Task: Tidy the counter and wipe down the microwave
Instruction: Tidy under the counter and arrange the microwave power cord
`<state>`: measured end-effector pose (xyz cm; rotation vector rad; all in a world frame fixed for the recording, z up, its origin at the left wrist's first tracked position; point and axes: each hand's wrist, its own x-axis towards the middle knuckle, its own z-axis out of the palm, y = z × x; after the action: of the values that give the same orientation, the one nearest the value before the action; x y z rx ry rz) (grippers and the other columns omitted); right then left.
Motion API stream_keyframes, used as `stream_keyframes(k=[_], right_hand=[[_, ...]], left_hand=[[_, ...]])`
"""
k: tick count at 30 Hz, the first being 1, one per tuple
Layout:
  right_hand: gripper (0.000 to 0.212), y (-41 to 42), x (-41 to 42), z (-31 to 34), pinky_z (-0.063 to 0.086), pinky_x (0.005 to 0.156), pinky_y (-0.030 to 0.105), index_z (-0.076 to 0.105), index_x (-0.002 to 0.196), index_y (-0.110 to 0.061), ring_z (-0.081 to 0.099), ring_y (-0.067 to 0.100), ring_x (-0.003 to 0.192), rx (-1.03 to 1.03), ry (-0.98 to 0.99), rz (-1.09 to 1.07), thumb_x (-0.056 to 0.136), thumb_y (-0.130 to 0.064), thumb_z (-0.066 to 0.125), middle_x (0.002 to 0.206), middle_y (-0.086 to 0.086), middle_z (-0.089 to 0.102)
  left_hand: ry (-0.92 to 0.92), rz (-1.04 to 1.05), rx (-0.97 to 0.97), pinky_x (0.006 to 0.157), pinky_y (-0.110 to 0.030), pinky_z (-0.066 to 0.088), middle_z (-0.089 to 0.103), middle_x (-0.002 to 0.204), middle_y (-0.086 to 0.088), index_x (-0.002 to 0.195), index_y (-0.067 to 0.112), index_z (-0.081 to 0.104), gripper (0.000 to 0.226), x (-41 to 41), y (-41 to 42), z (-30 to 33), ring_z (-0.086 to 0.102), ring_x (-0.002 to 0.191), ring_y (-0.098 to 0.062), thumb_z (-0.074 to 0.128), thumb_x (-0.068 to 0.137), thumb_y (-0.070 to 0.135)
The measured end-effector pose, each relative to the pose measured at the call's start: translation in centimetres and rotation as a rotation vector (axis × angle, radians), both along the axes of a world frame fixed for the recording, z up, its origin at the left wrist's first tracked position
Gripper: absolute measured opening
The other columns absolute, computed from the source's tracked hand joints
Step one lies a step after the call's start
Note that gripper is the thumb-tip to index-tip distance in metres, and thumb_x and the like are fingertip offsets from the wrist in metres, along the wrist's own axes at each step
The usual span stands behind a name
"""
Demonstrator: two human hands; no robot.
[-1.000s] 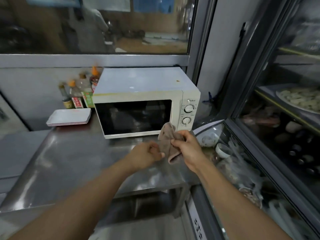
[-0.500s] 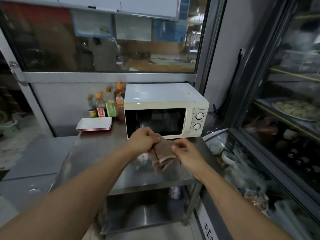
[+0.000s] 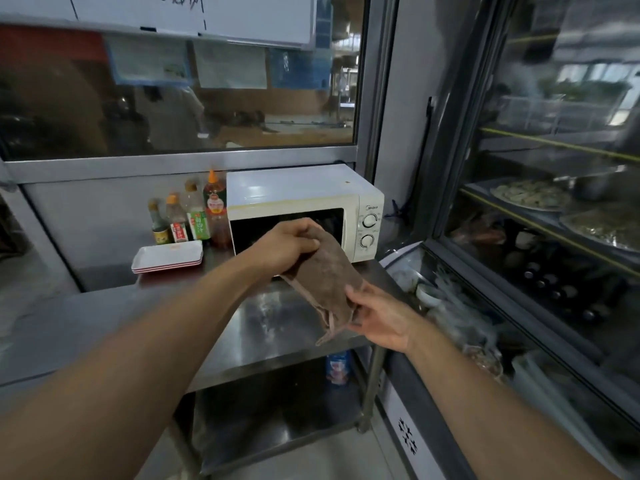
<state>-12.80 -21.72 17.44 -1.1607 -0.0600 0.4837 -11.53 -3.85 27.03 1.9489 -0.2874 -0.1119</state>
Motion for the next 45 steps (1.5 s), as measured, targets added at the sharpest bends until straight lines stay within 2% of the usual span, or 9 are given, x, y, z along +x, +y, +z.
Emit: stream_keyframes(k=[2, 4, 11, 16, 20, 23, 27, 40, 45], right_hand=[[0.015, -0.9, -0.1, -0.9, 0.043, 0.101, 0.051, 0.07, 0.079, -0.02, 0.065, 0.027, 0.095, 0.023, 0.007, 0.039, 0.067, -0.011, 0.071, 0.097, 0.01, 0.068], [0.026, -2.0, 0.1, -1.7, 0.056, 0.083, 0.043, 0.065, 0.094, -0.01, 0.069, 0.024, 0.085, 0.019, 0.024, 0.058, 0.069, -0.006, 0.068, 0.092, 0.012, 0.07], [0.021, -6.7, 1.7, -5.2, 0.054, 0.061, 0.027, 0.064, 0.099, -0.007, 0.07, 0.016, 0.074, -0.099, 0.049, -0.05, 0.08, 0.002, 0.06, 0.081, 0.005, 0.073], [0.024, -10.7, 3.0, -9.5, 0.055, 0.07, 0.031, 0.061, 0.107, -0.003, 0.066, 0.019, 0.075, -0.349, 0.062, -0.158, 0.086, 0.006, 0.058, 0.087, 0.008, 0.069], [0.027, -14.1, 4.5, -13.9, 0.048, 0.05, 0.017, 0.057, 0.11, -0.002, 0.059, 0.012, 0.067, -0.577, -0.005, -0.218, 0.085, 0.006, 0.061, 0.084, 0.005, 0.062], [0.021, -16.2, 5.4, -17.8, 0.049, 0.061, 0.029, 0.057, 0.102, -0.008, 0.054, 0.015, 0.068, -0.766, -0.081, -0.178, 0.084, 0.001, 0.062, 0.072, -0.002, 0.052], [0.033, -18.0, 5.9, -23.4, 0.054, 0.083, 0.047, 0.058, 0.115, -0.008, 0.061, 0.03, 0.098, -0.865, -0.036, -0.103, 0.083, -0.004, 0.065, 0.109, 0.015, 0.062], [0.04, -18.1, 7.7, -42.8, 0.043, 0.052, 0.017, 0.053, 0.106, -0.012, 0.054, 0.012, 0.07, -0.893, 0.212, -0.073, 0.072, 0.005, 0.067, 0.081, -0.003, 0.054], [0.053, -16.4, 8.9, -50.6, 0.036, 0.051, 0.008, 0.051, 0.118, -0.016, 0.055, 0.017, 0.086, -0.916, 0.175, -0.071, 0.072, 0.008, 0.063, 0.091, -0.006, 0.053]], left_hand=[[-0.048, 0.041, 0.041, 0.061, -0.026, 0.047, 0.06, 0.084, -0.007, 0.089, 0.016, 0.059, 0.019, 0.1, -0.4, -1.0, 0.056, 0.076, -0.016, 0.045, 0.093, 0.003], [-0.095, 0.121, 0.091, 0.062, -0.029, 0.047, 0.058, 0.088, -0.013, 0.095, 0.011, 0.057, 0.014, 0.6, -0.6, -2.6, 0.055, 0.079, -0.021, 0.046, 0.094, 0.005], [-0.042, 0.281, 0.304, 0.058, -0.028, 0.043, 0.057, 0.081, -0.004, 0.093, 0.015, 0.052, 0.007, 2.2, -3.5, -9.9, 0.055, 0.075, -0.021, 0.05, 0.094, 0.021], [0.226, 0.373, 0.138, 0.064, -0.037, 0.056, 0.062, 0.093, -0.016, 0.103, 0.01, 0.056, 0.02, 2.7, -8.1, -15.6, 0.062, 0.081, -0.031, 0.061, 0.089, 0.024], [0.452, 0.446, -0.002, 0.063, -0.039, 0.059, 0.06, 0.087, -0.012, 0.106, 0.009, 0.055, 0.023, 2.6, -11.7, -20.8, 0.062, 0.071, -0.025, 0.066, 0.086, 0.015], [0.58, 0.444, -0.058, 0.068, -0.042, 0.053, 0.06, 0.085, -0.016, 0.093, 0.01, 0.058, 0.01, 2.4, -13.7, -24.6, 0.057, 0.068, -0.026, 0.061, 0.086, 0.003], [0.668, 0.453, -0.025, 0.062, -0.03, 0.051, 0.064, 0.088, -0.012, 0.105, 0.014, 0.059, 0.023, 1.9, -15.7, -30.3, 0.058, 0.073, -0.021, 0.057, 0.086, 0.002], [0.778, 0.527, 0.057, 0.076, -0.037, 0.053, 0.058, 0.097, -0.011, 0.107, 0.017, 0.047, 0.035, 3.8, -17.7, -49.5, 0.058, 0.082, -0.026, 0.059, 0.082, -0.004], [0.748, 0.532, 0.064, 0.068, -0.031, 0.044, 0.06, 0.094, -0.014, 0.11, 0.013, 0.052, 0.033, 5.7, -16.3, -57.5, 0.054, 0.082, -0.026, 0.061, 0.081, 0.0]])
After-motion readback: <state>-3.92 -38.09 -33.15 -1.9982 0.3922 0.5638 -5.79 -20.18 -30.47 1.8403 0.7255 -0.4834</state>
